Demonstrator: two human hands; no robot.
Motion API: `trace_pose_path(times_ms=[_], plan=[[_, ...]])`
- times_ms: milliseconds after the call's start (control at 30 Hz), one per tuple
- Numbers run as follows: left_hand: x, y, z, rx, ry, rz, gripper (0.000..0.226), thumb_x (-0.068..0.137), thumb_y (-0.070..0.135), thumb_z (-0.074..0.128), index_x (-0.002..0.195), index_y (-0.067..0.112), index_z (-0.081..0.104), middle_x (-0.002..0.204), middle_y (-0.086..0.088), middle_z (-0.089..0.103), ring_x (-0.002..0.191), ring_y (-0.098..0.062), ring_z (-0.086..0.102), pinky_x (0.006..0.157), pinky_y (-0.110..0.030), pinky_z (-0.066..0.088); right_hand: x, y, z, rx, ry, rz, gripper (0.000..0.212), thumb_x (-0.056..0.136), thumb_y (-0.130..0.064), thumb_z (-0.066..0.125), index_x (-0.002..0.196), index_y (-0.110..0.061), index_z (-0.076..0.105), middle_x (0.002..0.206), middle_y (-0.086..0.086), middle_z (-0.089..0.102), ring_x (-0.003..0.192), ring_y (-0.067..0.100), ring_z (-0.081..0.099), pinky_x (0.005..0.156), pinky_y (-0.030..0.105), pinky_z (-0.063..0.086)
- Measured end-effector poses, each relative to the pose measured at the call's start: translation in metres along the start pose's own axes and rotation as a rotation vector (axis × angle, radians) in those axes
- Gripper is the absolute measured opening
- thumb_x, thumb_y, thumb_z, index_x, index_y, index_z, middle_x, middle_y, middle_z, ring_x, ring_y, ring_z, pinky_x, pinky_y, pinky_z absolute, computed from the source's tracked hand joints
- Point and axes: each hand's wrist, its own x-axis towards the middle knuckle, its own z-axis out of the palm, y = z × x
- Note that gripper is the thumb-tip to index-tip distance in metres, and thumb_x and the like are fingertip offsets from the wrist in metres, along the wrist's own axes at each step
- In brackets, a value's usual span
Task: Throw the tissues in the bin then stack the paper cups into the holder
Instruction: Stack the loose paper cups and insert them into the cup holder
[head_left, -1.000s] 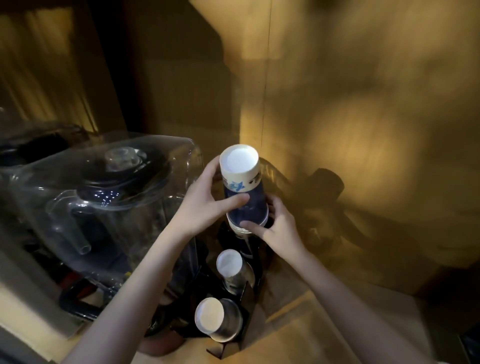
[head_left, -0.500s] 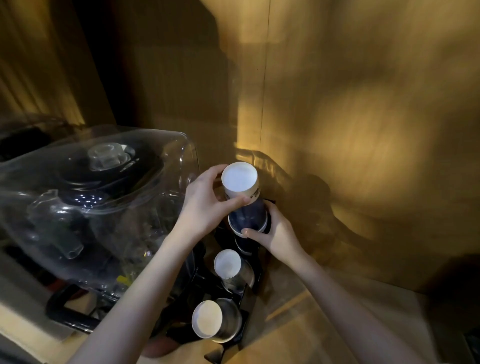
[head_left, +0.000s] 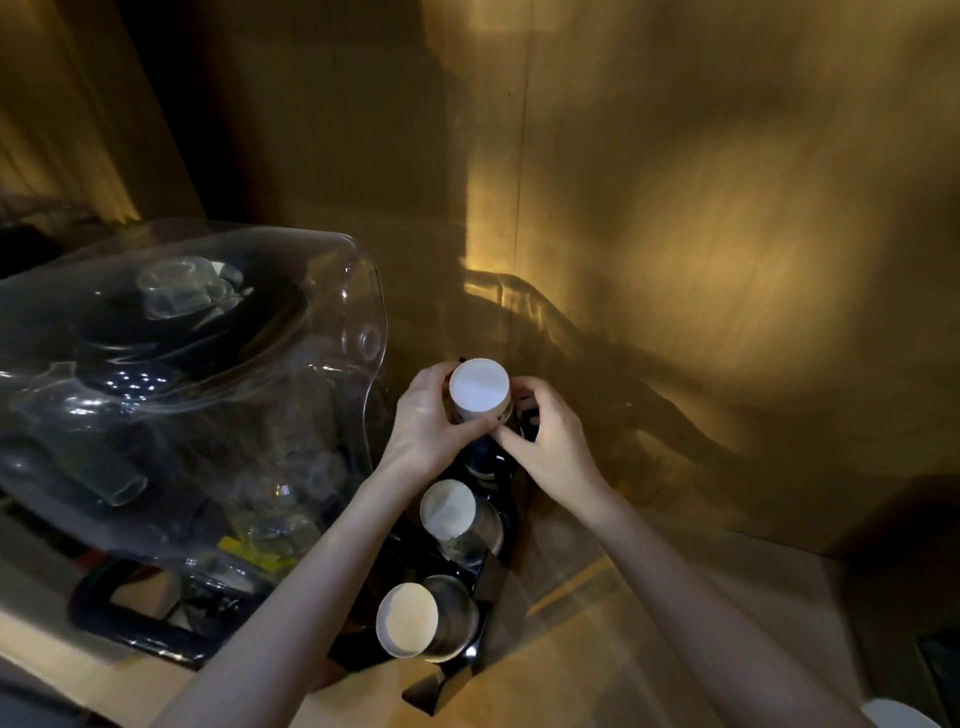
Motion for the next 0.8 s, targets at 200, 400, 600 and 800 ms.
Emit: trace_pose_path(times_ms=[200,400,600,800], plan=[[0.004,-0.013,0.009,0.069,-0.063,-0.009,0.071,0.066,0.030,0.079,0.126,0.015,0.045,0.127,-0.007,0.053,0.113,-0.015,0.047,0.090,-0.025,0.038,0.000,0.009,0.001,-0.031,-0.064,0.030,0.047,0.080,-0.025,0.068,0.122,-0.014,0.049,0.119,0.002,0.058,0.101,0.008,0.052,0.074,0.007,0.038],[0.009,-0.017,0.008,0.126,-0.059,0.012,0.067,0.065,0.032,0.080,0.123,0.015,0.049,0.123,-0.006,0.058,0.101,-0.005,0.043,0.084,-0.022,0.034,0.002,0.008,0.002,-0.063,-0.086,0.035,0.043,0.084,-0.025,0.065,0.122,-0.013,0.049,0.118,0.004,0.058,0.102,0.008,0.050,0.072,0.000,0.036],[0.009,-0.013,0.005,0.174,-0.128,0.041,0.063,0.070,0.032,0.076,0.124,0.015,0.048,0.121,-0.006,0.061,0.107,-0.012,0.051,0.081,-0.019,0.034,0.001,-0.004,-0.010,-0.322,-0.174,-0.039,0.045,0.090,-0.030,0.055,0.130,-0.015,0.043,0.130,0.007,0.055,0.121,0.022,0.049,0.093,0.032,0.042],[-0.012,0.011,0.013,0.431,-0.088,0.206,0.073,0.088,0.043,0.049,0.143,0.006,0.017,0.151,-0.016,0.028,0.141,-0.025,0.022,0.114,-0.035,0.021,-0.019,-0.019,-0.043,-0.775,-0.214,-0.271,0.045,0.096,-0.031,0.038,0.138,-0.013,0.038,0.147,0.007,0.042,0.139,0.020,0.029,0.110,0.036,0.024]])
